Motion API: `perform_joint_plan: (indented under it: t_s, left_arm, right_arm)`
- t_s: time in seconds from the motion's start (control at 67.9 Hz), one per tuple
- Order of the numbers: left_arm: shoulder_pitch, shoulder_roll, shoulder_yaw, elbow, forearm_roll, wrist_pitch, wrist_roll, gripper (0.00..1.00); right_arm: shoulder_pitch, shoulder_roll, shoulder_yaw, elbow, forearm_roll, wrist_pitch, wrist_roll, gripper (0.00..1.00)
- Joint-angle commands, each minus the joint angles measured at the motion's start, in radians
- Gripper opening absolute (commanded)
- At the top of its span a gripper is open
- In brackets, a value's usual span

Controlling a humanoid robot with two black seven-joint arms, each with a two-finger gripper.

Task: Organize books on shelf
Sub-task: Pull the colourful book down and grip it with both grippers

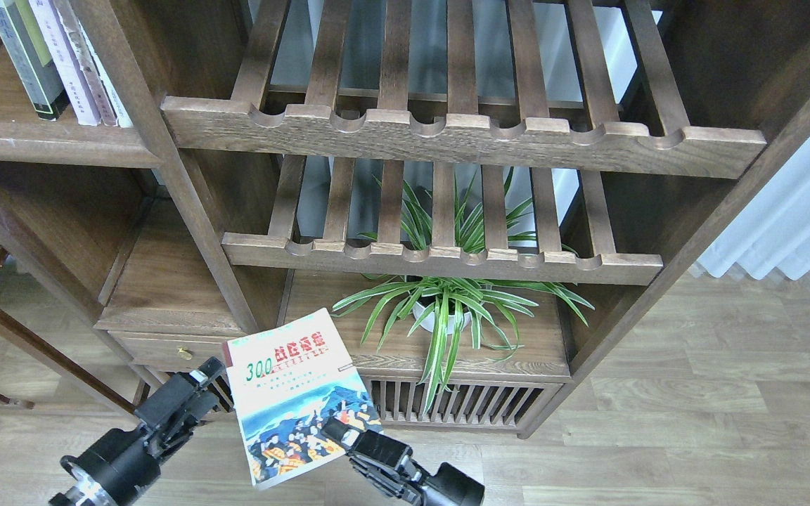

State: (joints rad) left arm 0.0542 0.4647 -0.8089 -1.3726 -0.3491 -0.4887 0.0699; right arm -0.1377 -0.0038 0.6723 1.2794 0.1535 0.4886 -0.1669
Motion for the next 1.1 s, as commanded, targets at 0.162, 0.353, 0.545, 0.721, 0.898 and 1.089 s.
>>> perform_joint_plan:
  t_s: [0.162, 0.353, 0.545, 0.721, 0.898, 1.089]
  left_arm:
    - [0.001, -0.044, 0.027, -0.020, 0.004, 0.000, 0.002, 0.82]
    - [0.000, -0.057, 0.048, -0.028, 0.010, 0.000, 0.011, 0.69]
    - [0.006, -0.052, 0.051, -0.031, 0.016, 0.000, -0.004, 0.23]
    - [0.001, -0.052, 0.050, -0.060, 0.018, 0.000, -0.004, 0.08]
    - [0.001, -0.015, 0.034, -0.072, 0.016, 0.000, -0.004, 0.07]
    - [0.001, 0.005, -0.045, -0.062, 0.021, 0.000, 0.008, 0.06]
  right_arm:
    - [-0.031, 0.004, 0.000, -0.018, -0.028, 0.000, 0.000, 0.05]
    - [-0.034, 0.004, 0.000, -0.023, -0.035, 0.000, 0.000, 0.05]
    - [-0.033, 0.004, 0.012, -0.035, -0.035, 0.000, 0.000, 0.05]
    - [-0.023, 0.004, 0.018, -0.049, -0.032, 0.000, 0.001, 0.06]
    - [-0.016, 0.004, 0.056, -0.066, -0.029, 0.000, 0.003, 0.09]
    - [0.004, 0.004, 0.052, -0.068, -0.038, 0.000, 0.009, 0.80]
